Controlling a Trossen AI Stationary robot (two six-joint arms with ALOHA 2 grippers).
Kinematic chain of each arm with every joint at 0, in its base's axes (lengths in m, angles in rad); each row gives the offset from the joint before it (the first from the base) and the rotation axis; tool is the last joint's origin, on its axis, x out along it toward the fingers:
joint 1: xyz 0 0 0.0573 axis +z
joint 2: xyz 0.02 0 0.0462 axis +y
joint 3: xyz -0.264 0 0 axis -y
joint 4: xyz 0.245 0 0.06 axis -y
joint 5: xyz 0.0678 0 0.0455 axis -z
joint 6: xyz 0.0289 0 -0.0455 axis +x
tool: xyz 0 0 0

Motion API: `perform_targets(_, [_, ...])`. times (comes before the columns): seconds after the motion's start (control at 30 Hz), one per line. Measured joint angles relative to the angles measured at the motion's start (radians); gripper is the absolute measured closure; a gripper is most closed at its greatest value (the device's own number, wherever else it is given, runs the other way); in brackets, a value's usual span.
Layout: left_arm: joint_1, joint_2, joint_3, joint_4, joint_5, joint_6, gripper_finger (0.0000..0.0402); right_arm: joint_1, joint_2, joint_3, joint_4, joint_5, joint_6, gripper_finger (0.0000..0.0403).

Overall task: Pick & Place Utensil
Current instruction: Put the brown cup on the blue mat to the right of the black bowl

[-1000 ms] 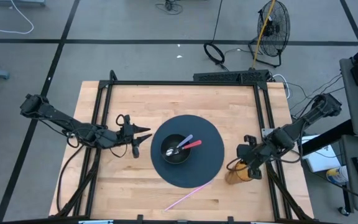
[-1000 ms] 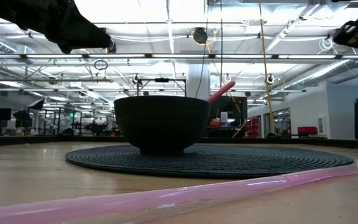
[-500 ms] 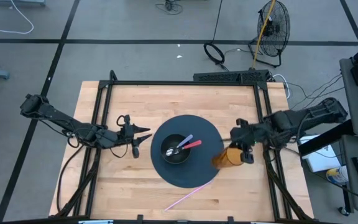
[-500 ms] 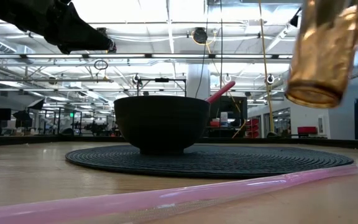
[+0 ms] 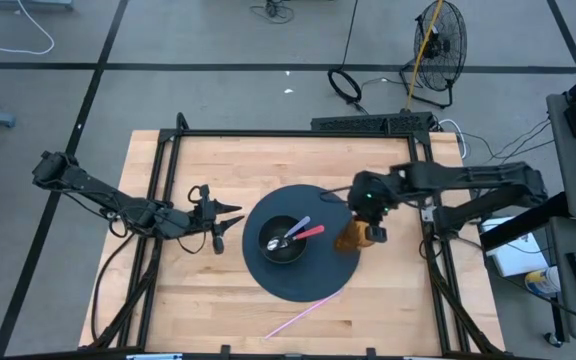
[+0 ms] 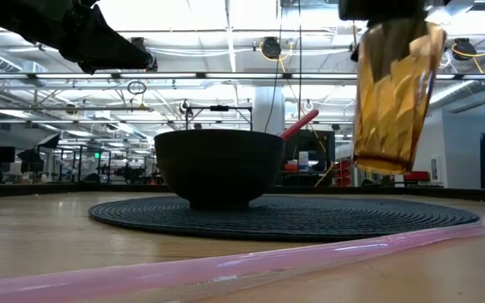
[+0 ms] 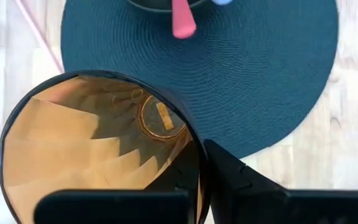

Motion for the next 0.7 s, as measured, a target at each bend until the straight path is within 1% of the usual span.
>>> perform_targets(0.33, [0.0, 0.0, 0.0, -0.013, 0.0, -0.001, 0.0279, -0.105, 0.133, 0.075, -0.009, -0.005, -0.103, 0.0395])
perform_targets(0.53, [0.0, 0.0, 0.0, -0.022, 0.0, -0.002, 0.0279, -0.116, 0.213, 0.127, -0.053, -0.021, -0.135, 0.0395])
perform_targets(0.7, [0.0, 0.0, 0.0, -0.022, 0.0, -0.002, 0.0279, -0.116, 0.237, 0.14, -0.051, -0.031, -0.151, 0.0395])
